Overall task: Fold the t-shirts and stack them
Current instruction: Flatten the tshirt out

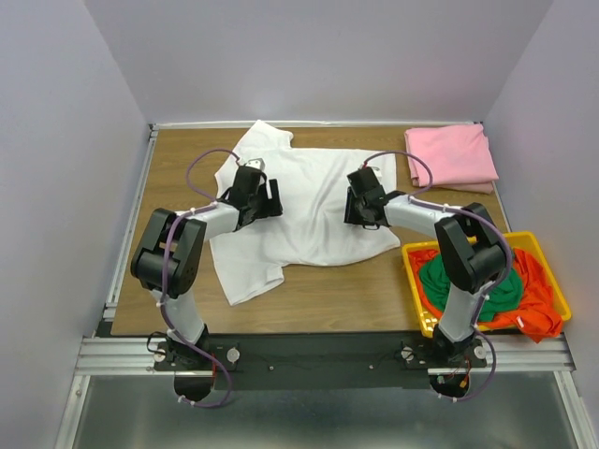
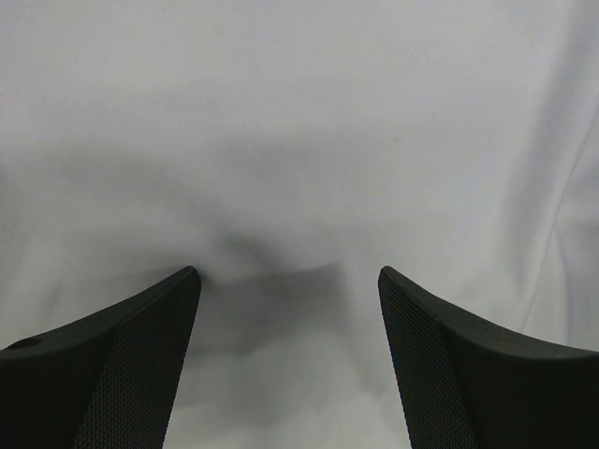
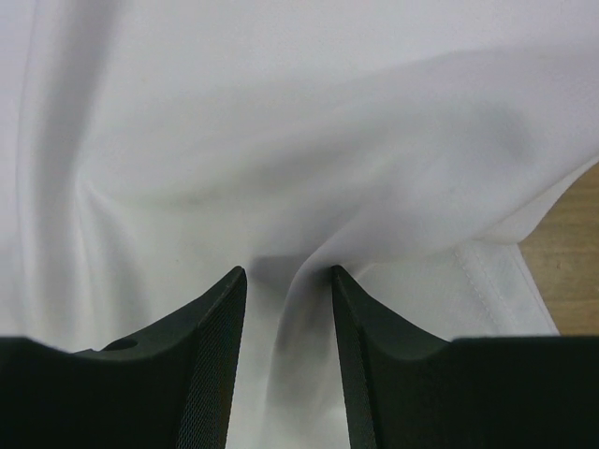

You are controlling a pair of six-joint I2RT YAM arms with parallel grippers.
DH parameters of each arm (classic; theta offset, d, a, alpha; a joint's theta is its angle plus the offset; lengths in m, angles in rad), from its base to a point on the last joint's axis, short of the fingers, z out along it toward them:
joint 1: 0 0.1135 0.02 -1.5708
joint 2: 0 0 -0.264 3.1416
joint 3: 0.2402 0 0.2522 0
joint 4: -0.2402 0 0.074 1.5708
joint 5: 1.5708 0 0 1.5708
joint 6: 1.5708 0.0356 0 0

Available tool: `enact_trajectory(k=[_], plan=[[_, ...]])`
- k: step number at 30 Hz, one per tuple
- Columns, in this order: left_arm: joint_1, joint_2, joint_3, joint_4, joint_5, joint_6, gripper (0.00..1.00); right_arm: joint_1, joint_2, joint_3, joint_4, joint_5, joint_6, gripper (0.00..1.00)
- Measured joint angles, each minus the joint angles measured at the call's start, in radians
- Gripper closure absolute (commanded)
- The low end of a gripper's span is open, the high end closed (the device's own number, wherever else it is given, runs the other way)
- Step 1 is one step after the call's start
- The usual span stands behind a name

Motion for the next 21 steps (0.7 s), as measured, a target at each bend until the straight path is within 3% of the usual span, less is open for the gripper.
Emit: enact_trajectory(k=[10, 21], plan=[[0.042, 0.071, 0.099, -0.022, 0.027, 0.006, 0.15, -0.010, 0.122, 0.145, 0.036, 0.004, -0.009, 0.48], [0.092, 0.123, 0.248, -0.132, 0.035, 0.031, 0.16, -0.024, 0.163, 0.224, -0.005, 0.002, -0.043, 0.30]])
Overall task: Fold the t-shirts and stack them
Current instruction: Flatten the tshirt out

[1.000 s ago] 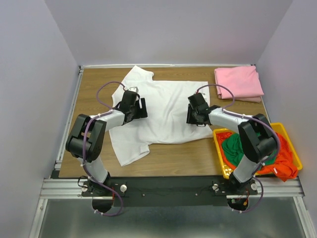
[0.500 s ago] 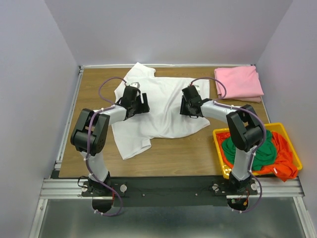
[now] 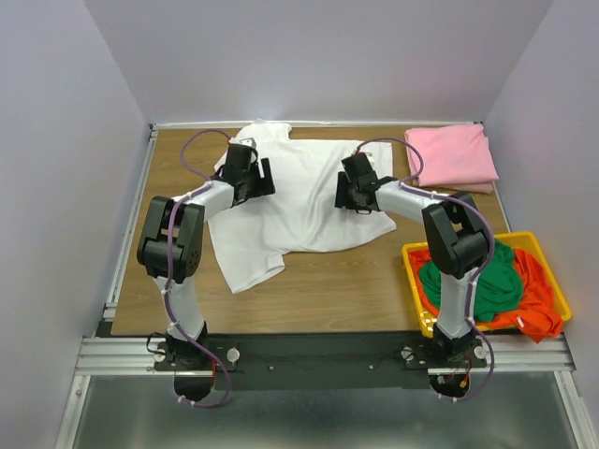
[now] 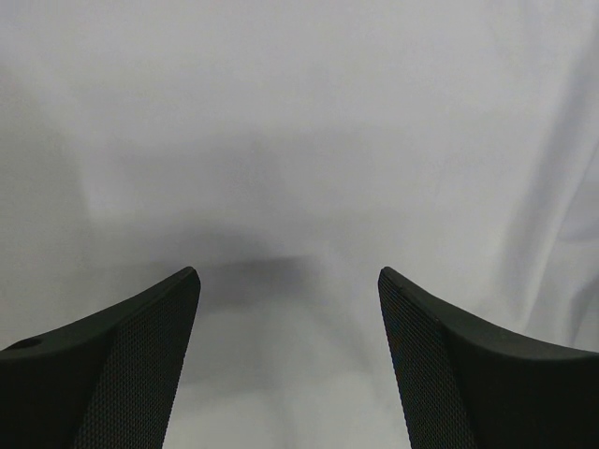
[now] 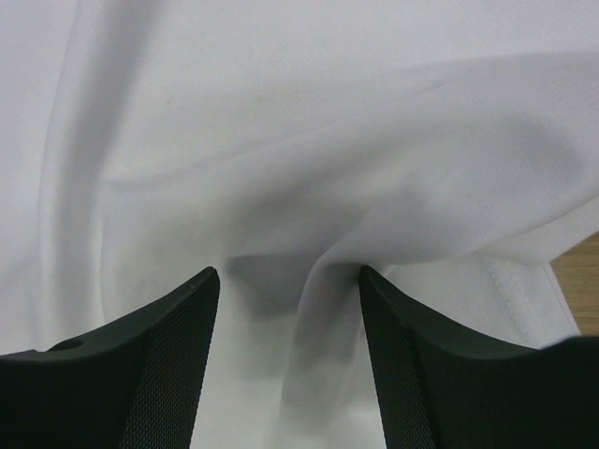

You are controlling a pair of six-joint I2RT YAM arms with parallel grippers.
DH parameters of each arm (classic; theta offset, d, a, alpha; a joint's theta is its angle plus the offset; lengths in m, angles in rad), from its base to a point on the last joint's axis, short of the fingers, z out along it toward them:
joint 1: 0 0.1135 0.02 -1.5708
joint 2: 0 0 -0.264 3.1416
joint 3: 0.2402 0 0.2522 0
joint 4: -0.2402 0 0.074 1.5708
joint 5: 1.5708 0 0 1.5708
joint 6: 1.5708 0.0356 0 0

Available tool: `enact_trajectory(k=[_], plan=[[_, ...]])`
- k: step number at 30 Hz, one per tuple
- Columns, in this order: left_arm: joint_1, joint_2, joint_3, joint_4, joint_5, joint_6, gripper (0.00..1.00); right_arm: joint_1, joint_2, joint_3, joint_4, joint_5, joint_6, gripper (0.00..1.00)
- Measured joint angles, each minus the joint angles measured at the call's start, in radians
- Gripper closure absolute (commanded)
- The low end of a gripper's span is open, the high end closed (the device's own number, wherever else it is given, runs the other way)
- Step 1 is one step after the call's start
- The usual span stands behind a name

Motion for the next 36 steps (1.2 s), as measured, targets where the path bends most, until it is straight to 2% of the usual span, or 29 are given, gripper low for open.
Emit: enact_trajectory(k=[4, 7, 13, 20, 24, 26, 30, 36], plan=[[-0.008, -0.047, 0.011, -0.019, -0.040, 0.003, 0.16, 0.000, -0.017, -0.003, -0.029, -0.005, -0.021, 0.26], [-0.035, -0.167, -0.042, -0.040, -0.119, 0.002, 0.15, 0.000, -0.081, -0.040, -0.052, -0.008, -0.030, 0.25], [-0.156, -0.514, -0.329, -0.036, -0.267, -0.073, 0.15, 0.000, -0.276, -0.150, -0.068, -0.006, -0.033, 0.22], [-0.283, -0.729, -0.620, -0.175, -0.362, -0.266, 0.17, -0.019, -0.404, -0.260, -0.067, 0.049, -0.033, 0.21], [-0.312, -0.856, -0.659, -0.290, -0.425, -0.391, 0.19, -0.047, -0.414, -0.305, -0.069, 0.073, -0.032, 0.21], [-0.315, -0.911, -0.662, -0.325, -0.446, -0.445, 0.25, -0.060, -0.414, -0.320, -0.069, 0.078, -0.032, 0.21], [-0.327, -1.000, -0.687, -0.366, -0.472, -0.534, 0.28, -0.085, -0.425, -0.344, -0.070, 0.081, -0.032, 0.21], [-0.341, -0.980, -0.708, -0.415, -0.476, -0.600, 0.27, -0.136, -0.502, -0.385, -0.071, 0.077, -0.033, 0.20]])
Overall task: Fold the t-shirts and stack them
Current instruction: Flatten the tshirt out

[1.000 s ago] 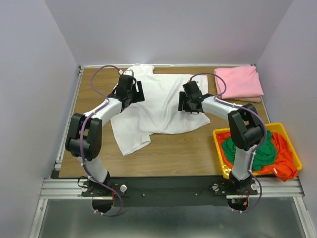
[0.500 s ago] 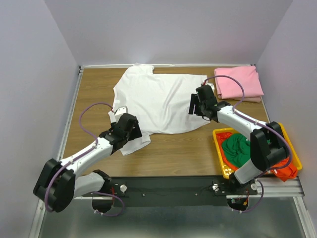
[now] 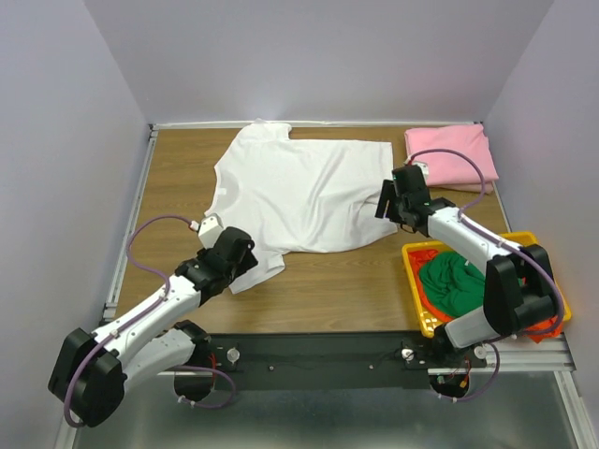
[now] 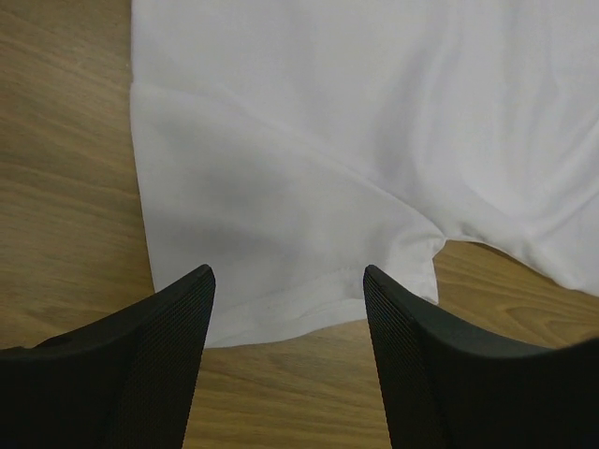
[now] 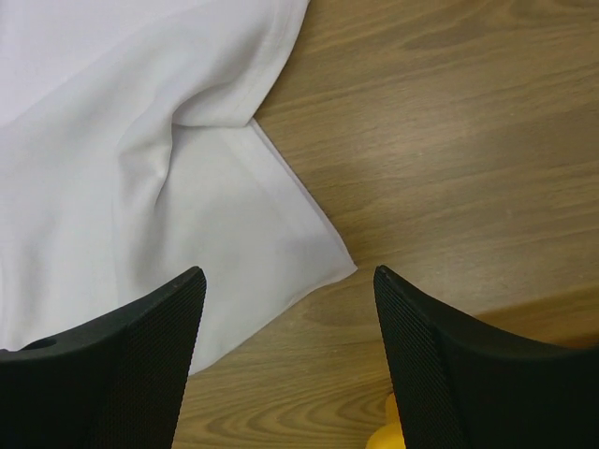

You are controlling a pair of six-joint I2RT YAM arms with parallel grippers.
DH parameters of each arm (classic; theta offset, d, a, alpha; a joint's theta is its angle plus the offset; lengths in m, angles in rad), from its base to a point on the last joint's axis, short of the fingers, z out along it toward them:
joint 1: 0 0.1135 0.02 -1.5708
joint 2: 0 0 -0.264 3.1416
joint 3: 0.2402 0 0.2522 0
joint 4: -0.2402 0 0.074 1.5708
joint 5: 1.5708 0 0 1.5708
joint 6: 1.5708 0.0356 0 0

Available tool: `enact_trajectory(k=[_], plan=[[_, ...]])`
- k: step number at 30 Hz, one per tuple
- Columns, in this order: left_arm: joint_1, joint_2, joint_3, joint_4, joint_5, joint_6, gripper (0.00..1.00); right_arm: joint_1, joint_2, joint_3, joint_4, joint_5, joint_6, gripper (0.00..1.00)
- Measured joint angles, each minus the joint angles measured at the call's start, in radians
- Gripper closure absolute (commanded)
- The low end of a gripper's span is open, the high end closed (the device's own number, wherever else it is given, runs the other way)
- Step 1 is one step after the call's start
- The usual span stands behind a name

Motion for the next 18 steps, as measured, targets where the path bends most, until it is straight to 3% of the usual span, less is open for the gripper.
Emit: enact_trajectory(k=[18], plan=[[-0.003, 0.184, 0.135, -0.186, -0.022, -0.145, 0.32, -0.079, -0.075, -0.022, 0.001, -0.080, -0.003, 0.20]])
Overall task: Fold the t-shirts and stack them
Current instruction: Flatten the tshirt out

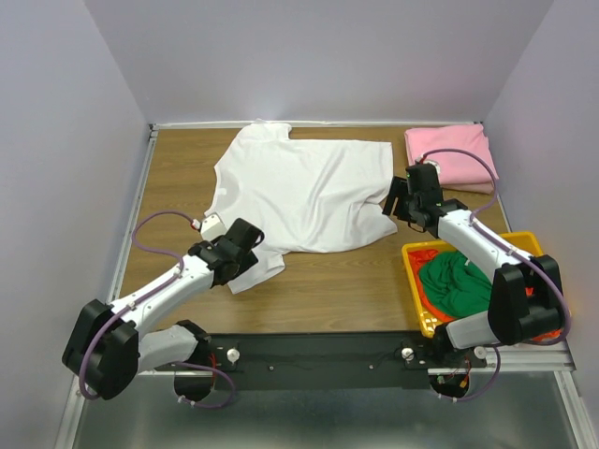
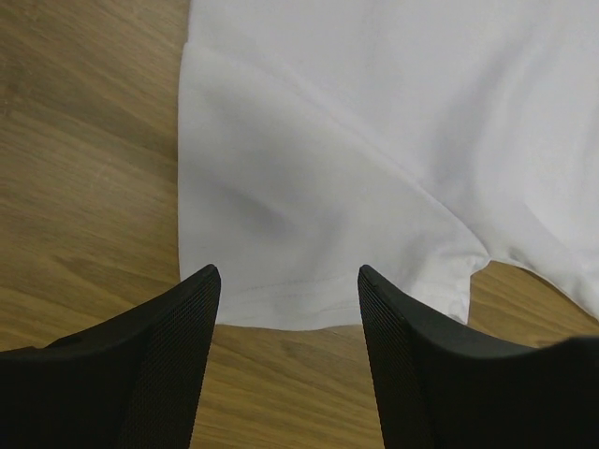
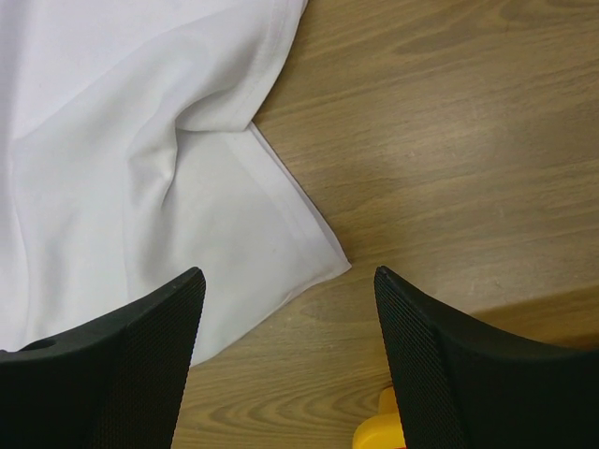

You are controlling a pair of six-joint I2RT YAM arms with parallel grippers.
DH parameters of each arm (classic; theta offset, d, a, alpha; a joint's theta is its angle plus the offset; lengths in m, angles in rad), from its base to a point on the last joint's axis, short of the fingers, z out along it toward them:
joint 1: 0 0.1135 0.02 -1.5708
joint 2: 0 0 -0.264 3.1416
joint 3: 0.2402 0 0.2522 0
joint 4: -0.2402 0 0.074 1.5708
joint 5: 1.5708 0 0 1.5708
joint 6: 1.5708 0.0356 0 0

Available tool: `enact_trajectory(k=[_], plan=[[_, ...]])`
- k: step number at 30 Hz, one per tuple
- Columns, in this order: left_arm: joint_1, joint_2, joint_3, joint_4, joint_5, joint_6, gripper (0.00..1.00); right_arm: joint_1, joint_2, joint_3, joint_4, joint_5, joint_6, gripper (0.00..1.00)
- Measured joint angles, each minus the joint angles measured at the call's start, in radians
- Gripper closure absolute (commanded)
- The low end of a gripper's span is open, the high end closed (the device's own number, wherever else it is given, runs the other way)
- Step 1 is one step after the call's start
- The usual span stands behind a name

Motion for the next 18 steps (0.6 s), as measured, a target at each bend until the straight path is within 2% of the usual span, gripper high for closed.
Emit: enact_trajectory(k=[18], plan=[[0.000, 0.075, -0.037, -0.014, 0.063, -0.122, 0.37, -0.021, 0.000, -0.028, 0.004, -0.036, -0.003, 0.20]])
